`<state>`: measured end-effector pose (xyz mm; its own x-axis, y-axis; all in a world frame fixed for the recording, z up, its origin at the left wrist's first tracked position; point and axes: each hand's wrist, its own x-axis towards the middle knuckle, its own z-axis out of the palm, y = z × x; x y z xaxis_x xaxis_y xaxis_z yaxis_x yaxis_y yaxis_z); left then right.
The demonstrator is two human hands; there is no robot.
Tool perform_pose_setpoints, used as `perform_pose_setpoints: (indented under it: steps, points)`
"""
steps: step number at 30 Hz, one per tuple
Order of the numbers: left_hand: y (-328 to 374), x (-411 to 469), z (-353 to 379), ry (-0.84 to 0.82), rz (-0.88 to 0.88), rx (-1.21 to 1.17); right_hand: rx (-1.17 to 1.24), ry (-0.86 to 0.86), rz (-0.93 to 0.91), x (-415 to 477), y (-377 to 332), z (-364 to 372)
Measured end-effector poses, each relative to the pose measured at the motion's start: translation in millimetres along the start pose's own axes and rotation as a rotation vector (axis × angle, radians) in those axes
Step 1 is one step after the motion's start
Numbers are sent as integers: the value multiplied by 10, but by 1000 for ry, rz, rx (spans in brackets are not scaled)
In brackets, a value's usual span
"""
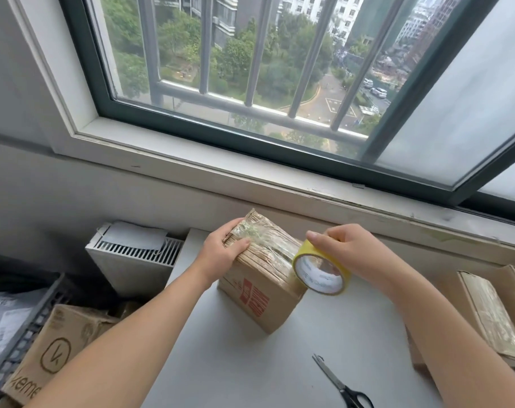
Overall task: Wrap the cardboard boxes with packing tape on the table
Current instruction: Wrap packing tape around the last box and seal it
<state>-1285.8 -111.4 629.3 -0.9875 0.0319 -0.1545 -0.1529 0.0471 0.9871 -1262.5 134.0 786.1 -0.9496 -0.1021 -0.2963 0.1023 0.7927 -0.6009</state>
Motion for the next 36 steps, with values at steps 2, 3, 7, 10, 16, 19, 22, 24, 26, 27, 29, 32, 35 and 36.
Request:
perform_pose_setpoints:
  steps: [2,3,7,10,16,19,22,24,26,27,29,32,35,36]
  points:
    - [17,-6,28,-4,5,4,-14,-6,32,-126,138,9]
    - [31,0,49,-13,6,-3,-20,10,44,-183,185,37]
    - [65,30,118,-17,-14,-38,-29,74,63,-269,228,100]
    - [72,46,126,-14,-20,-67,-2,98,63,-293,203,128]
    - [72,116,156,-22,-52,-82,109,174,76,-292,286,251]
    - [67,109,156,-20,-16,-13,125,153,79,-289,291,206]
    - [54,68,191,2,27,-8,140,90,86,-332,273,143]
    - [42,54,225,10,24,-44,143,63,97,-363,272,121]
    - [28,60,259,3,26,-61,117,55,109,-402,272,90]
    - [23,62,269,2,26,-70,110,49,114,-427,285,69]
    - [28,64,271,11,20,-70,134,35,132,-501,347,27]
    - [49,59,276,14,15,-63,152,-4,183,-643,472,120]
    - [72,50,298,25,21,-67,168,-21,216,-717,587,363]
    - [68,48,298,23,21,-68,159,-15,216,-714,629,433]
